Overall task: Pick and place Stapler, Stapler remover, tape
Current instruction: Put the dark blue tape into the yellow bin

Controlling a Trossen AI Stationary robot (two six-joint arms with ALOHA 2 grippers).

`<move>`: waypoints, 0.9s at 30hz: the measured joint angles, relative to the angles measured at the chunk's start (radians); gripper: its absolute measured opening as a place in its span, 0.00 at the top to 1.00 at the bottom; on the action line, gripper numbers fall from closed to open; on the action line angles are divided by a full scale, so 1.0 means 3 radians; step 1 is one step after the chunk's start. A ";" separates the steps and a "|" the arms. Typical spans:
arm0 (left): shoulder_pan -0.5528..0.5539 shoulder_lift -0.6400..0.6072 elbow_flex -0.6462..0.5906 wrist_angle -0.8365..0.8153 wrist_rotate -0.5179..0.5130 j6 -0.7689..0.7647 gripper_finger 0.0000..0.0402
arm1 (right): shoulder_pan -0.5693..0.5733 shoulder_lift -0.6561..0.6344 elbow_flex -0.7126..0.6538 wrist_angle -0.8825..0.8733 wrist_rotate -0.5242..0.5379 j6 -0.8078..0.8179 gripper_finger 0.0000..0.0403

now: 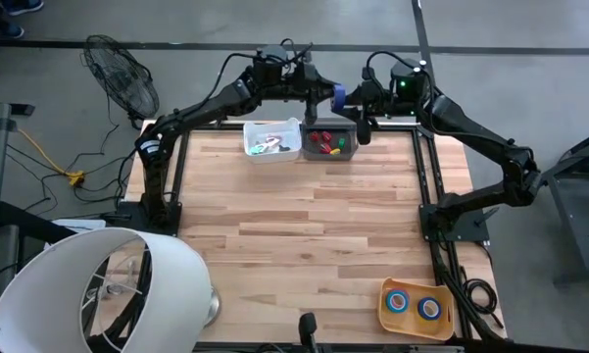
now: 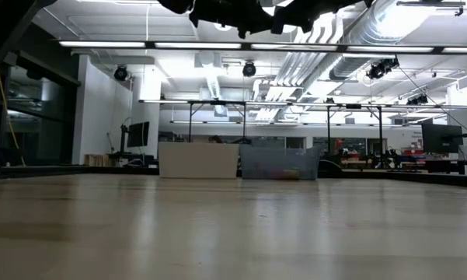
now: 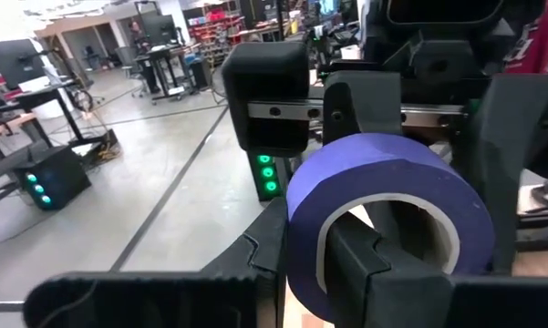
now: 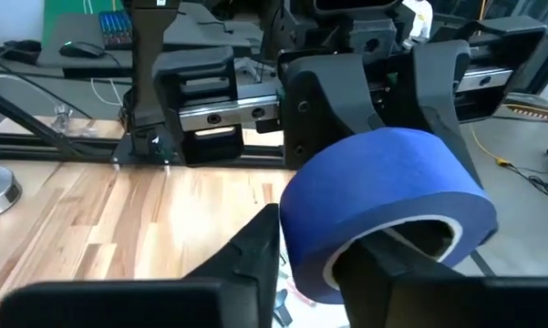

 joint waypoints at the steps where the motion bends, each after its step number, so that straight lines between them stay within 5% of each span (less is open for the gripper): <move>1: 0.0001 0.0000 -0.0001 -0.0003 0.0016 -0.0008 0.90 | 0.0000 0.0000 0.0001 -0.0008 0.0003 0.0001 0.80; 10: -0.0001 0.0004 -0.0005 -0.0047 0.0114 0.0096 0.87 | 0.0003 0.0000 0.0003 -0.0110 -0.0002 0.0057 0.92; 20: 0.0052 -0.0032 -0.0006 -0.0417 0.0157 0.0206 0.52 | -0.0078 0.0000 0.0003 -0.0338 0.0172 0.0306 0.92; 27: 0.0250 -0.0248 0.0001 -0.1150 0.0087 0.0286 0.45 | -0.0217 -0.0005 0.0000 -0.0553 0.0285 0.0479 0.92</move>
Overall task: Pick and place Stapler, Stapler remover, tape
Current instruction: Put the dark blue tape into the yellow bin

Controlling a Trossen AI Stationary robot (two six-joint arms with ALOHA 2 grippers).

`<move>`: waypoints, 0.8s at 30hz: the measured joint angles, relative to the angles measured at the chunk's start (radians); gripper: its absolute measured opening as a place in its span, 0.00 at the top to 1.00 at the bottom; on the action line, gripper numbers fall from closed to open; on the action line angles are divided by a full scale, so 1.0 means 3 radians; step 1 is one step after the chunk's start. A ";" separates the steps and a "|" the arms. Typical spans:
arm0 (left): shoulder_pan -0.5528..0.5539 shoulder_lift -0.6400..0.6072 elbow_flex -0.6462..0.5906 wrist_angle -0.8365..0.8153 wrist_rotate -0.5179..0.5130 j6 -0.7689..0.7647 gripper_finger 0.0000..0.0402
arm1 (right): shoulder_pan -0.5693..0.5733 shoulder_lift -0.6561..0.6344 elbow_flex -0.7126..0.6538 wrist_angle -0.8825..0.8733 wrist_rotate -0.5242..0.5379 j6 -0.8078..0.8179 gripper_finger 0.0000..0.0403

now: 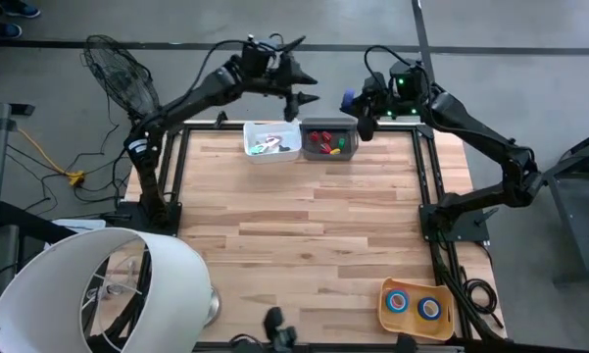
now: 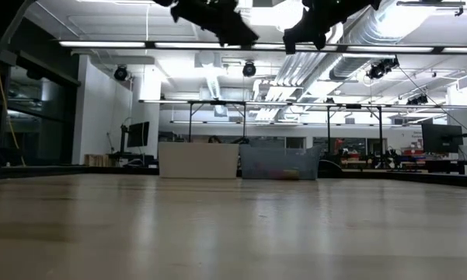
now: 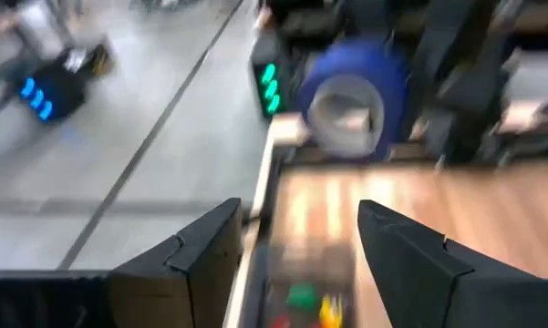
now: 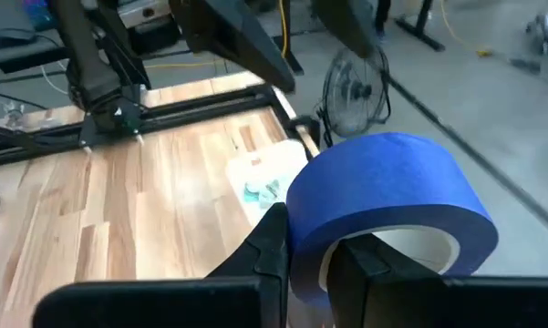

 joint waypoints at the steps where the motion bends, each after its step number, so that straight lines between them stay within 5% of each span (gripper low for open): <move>1: 0.0007 -0.0039 0.0001 -0.0162 -0.0092 0.0040 0.45 | -0.0017 -0.0011 0.0000 -0.0042 0.0006 0.0038 0.92; 5: 0.0035 -0.0175 -0.0001 -0.0691 -0.0455 0.0334 0.45 | -0.0039 -0.0059 0.0000 -0.0193 0.0043 0.0045 0.92; 13: 0.0036 -0.0209 -0.0058 -0.1219 -0.0486 0.0715 0.45 | -0.0038 -0.0113 0.0000 -0.0645 0.0171 0.0121 0.92; 24: 0.0006 -0.0234 -0.0710 -0.0855 0.0073 0.0674 0.45 | -0.0020 -0.0129 0.0000 -0.1055 0.0477 0.0342 0.92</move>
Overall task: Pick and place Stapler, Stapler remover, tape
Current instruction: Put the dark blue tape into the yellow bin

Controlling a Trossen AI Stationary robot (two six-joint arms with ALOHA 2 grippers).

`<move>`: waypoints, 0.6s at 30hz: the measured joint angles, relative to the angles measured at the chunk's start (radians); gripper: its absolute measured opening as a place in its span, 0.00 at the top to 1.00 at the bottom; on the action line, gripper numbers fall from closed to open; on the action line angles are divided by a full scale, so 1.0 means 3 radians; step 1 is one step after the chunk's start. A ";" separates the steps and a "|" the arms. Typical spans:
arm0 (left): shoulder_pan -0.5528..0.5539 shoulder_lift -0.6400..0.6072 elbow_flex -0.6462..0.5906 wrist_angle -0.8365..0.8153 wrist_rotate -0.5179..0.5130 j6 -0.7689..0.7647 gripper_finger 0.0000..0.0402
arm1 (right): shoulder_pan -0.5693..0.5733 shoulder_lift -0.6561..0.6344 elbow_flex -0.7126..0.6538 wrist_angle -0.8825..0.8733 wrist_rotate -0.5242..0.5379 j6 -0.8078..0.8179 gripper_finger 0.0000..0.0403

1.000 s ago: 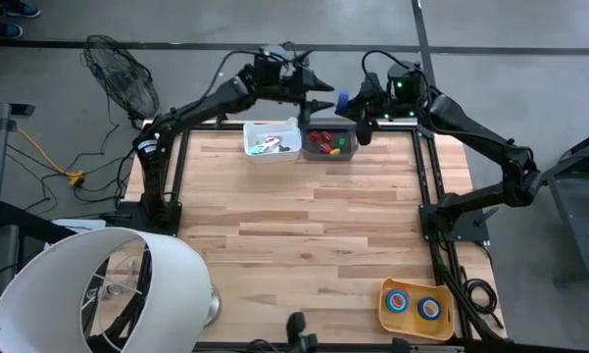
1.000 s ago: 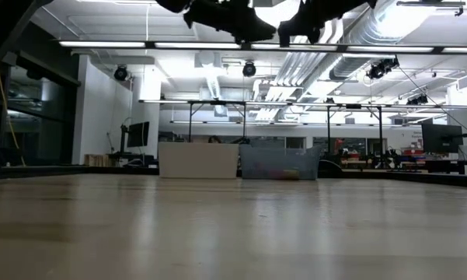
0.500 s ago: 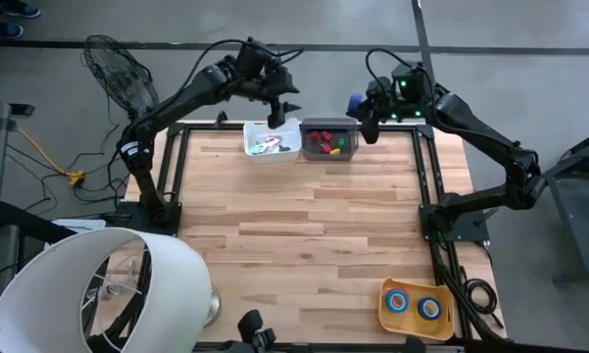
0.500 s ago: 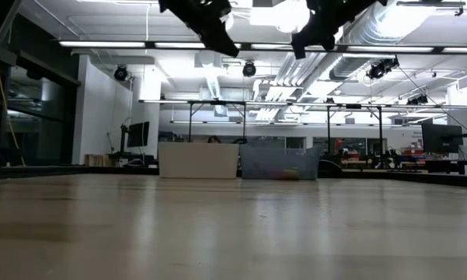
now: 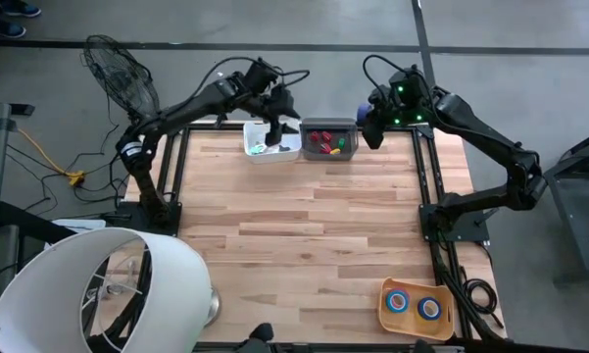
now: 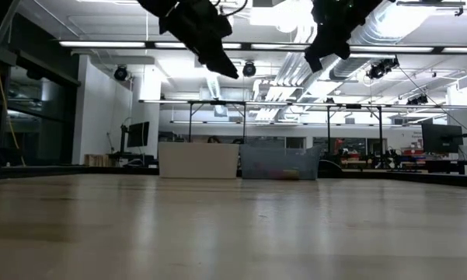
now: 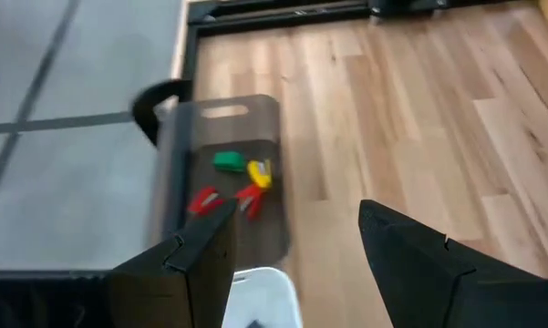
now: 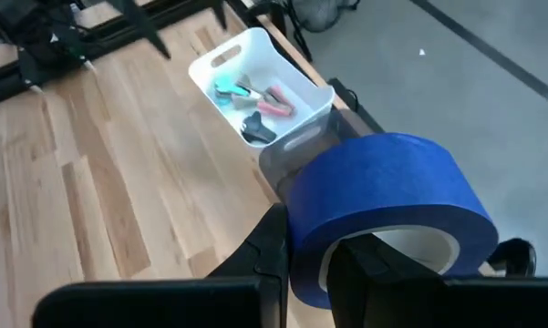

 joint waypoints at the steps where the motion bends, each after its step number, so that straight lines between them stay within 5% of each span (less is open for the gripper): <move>1: -0.0021 0.0001 -0.0050 0.0032 0.0009 -0.0012 0.45 | 0.0000 0.0000 0.0000 -0.0018 0.0002 0.0013 0.92; 18: -0.0262 -0.0834 -0.1851 0.1656 -0.0072 -0.0824 0.45 | 0.0000 0.0000 0.0000 -0.0201 0.0108 -0.0027 0.92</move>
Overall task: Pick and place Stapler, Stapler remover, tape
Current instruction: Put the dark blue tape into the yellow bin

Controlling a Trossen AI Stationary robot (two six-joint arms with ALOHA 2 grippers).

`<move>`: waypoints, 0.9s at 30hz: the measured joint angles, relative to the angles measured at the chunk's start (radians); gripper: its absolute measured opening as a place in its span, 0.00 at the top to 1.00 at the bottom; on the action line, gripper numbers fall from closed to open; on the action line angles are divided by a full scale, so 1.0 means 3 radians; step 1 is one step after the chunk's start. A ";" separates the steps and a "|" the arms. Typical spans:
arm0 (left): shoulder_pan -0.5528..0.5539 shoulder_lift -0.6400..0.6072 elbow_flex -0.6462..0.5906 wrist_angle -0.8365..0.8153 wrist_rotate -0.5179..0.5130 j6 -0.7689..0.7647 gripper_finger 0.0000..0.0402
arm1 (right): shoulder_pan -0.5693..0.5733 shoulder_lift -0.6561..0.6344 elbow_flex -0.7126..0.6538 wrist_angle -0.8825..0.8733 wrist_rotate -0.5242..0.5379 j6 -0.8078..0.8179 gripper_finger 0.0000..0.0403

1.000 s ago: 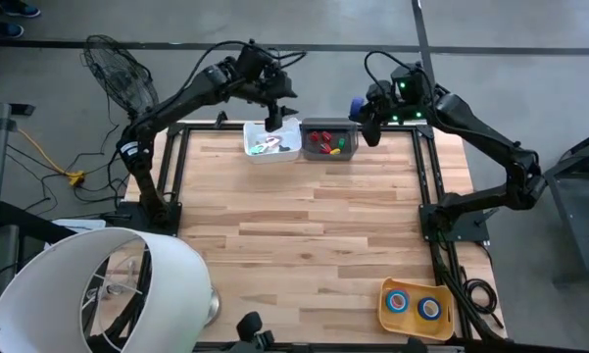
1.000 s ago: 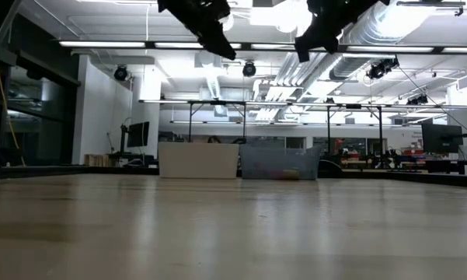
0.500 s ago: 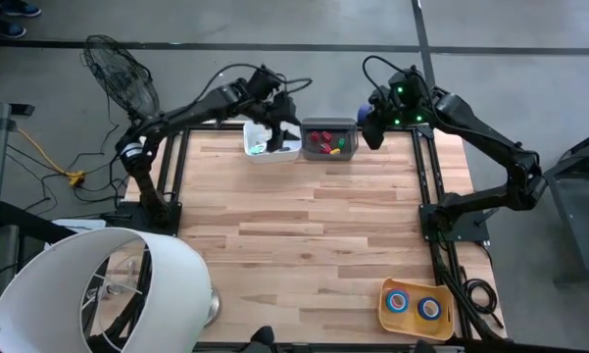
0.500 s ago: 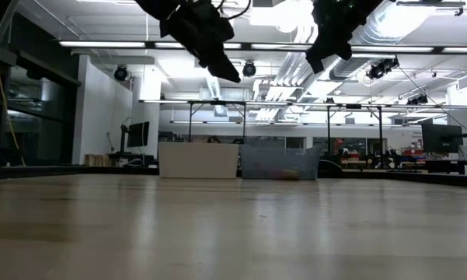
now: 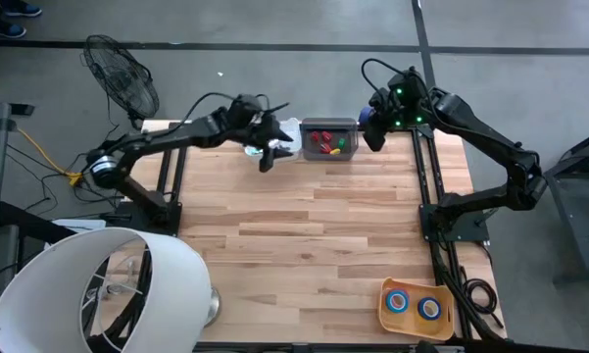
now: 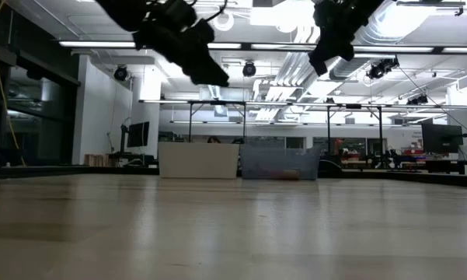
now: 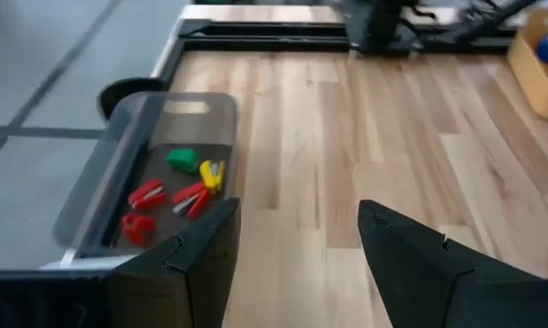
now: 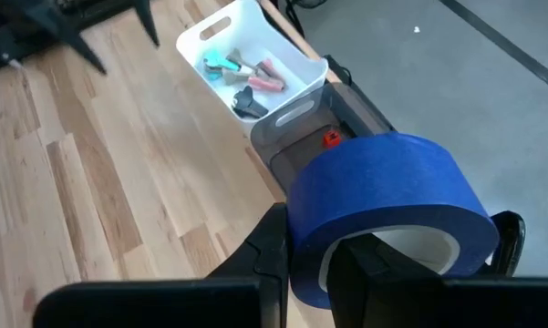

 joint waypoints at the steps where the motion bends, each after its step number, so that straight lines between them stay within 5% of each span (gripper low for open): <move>1: 0.0001 -0.0069 -0.0134 0.0130 -0.0043 -0.0073 0.45 | 0.0000 0.0000 0.0000 -0.0023 -0.0011 -0.0017 0.92; 14: -0.0287 -0.1194 -0.1858 0.1553 -0.0958 -0.1073 0.45 | -0.0006 0.0000 0.0000 -0.0080 -0.0131 -0.0196 0.92; 27: -0.1136 -0.2143 -0.2617 0.1638 -0.2221 -0.0965 0.45 | -0.0011 -0.0001 0.0000 -0.0302 -0.0262 -0.0525 0.92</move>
